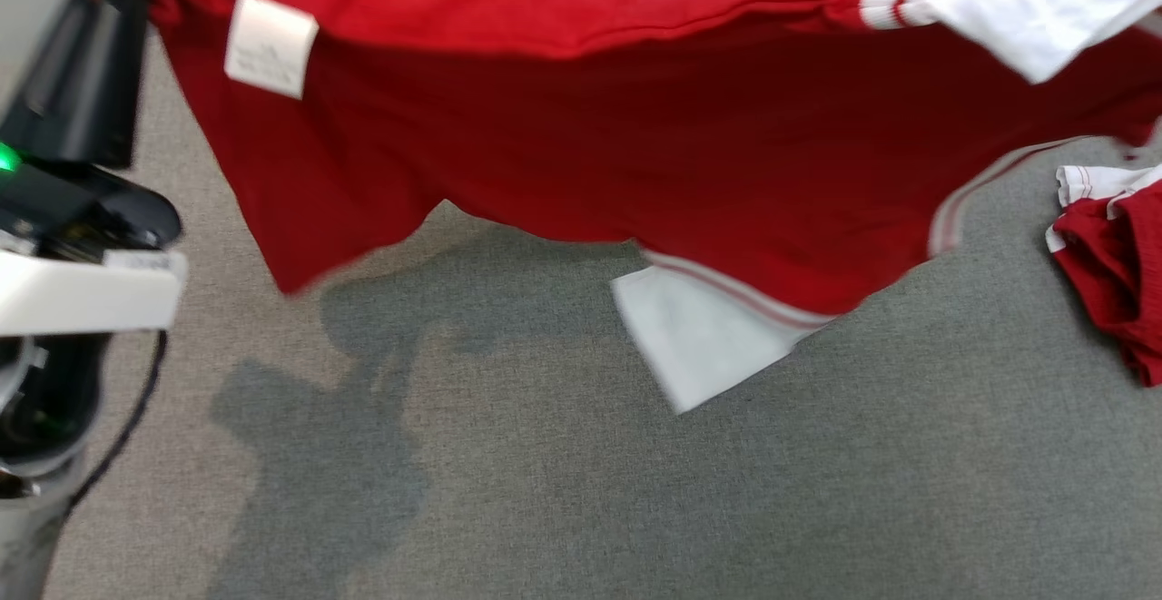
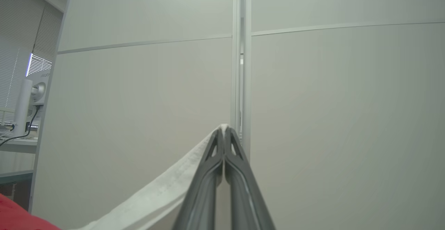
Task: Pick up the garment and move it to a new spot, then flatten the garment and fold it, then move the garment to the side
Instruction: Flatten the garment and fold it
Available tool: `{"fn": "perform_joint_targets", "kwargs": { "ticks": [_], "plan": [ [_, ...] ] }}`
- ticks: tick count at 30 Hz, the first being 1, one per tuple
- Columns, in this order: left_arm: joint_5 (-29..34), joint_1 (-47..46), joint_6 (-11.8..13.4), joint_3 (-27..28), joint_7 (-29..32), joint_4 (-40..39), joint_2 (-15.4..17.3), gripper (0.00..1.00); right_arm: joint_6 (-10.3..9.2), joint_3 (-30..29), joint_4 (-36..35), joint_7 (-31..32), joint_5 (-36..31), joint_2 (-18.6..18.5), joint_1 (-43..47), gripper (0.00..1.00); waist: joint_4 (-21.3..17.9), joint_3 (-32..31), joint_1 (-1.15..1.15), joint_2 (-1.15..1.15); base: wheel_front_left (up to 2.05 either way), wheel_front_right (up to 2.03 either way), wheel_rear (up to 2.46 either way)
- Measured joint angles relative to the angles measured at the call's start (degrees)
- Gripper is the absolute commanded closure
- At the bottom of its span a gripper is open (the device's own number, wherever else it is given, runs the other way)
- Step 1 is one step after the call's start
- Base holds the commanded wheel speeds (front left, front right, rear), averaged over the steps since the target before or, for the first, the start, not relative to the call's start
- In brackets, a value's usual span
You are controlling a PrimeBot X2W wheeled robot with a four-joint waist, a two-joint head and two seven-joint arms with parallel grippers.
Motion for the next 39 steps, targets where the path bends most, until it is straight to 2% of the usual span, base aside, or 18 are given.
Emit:
{"fn": "perform_joint_targets", "kwargs": {
  "ticks": [4,10,13,16,18,22,29,34,39],
  "plan": [
    [-0.3,-3.5,1.3,1.6,1.5,-2.7,0.9,1.0,0.0,-0.8,-2.2,1.9,0.1,-1.2,-4.3,1.0,0.3,-1.0,0.0,0.0,0.0,0.0,0.0],
    [-0.1,-5.4,2.5,2.0,3.1,-4.1,2.0,1.0,0.0,-0.5,-3.5,4.9,1.4,-1.9,-6.1,1.0,0.4,-1.3,0.0,0.0,0.0,0.0,0.0],
    [-0.1,-6.0,2.5,1.2,4.0,-3.9,2.1,1.0,0.0,0.3,-2.9,5.9,2.1,-1.9,-6.6,1.0,0.4,-1.0,0.0,0.0,0.0,0.0,0.0],
    [3.6,-8.4,2.1,-0.9,4.9,-1.8,3.6,1.0,0.0,2.4,-1.0,6.3,3.4,-2.1,-8.3,1.0,0.5,-0.1,0.0,0.0,0.0,0.0,0.0],
    [3.9,-11.0,1.2,-2.6,5.0,0.8,2.5,1.0,0.01,4.1,1.4,6.3,5.1,-2.3,-10.1,1.0,0.6,0.7,0.0,0.0,0.0,0.0,0.0],
    [5.4,-19.2,-1.5,-5.6,5.5,9.7,0.8,1.0,0.0,7.0,8.9,4.8,6.5,-3.9,-16.9,1.0,0.9,3.1,0.0,0.0,0.0,0.0,0.0],
    [7.9,-37.4,-5.9,-8.1,2.6,30.2,-3.4,1.0,0.0,14.9,25.8,-1.7,8.3,-4.1,-36.8,1.0,1.1,8.9,0.0,0.0,0.0,0.0,0.0],
    [9.6,-47.9,-7.2,-9.2,-0.2,45.1,-4.6,1.0,0.0,18.7,40.4,-7.1,9.9,-1.1,-50.8,1.0,0.9,11.5,0.0,0.0,0.0,0.0,0.0],
    [10.7,-55.2,-7.9,-9.9,-2.8,57.3,-4.8,1.0,0.0,18.4,55.9,-9.3,11.2,3.6,-60.2,1.0,0.0,12.0,0.0,0.0,0.0,0.0,0.0]
  ]
}}
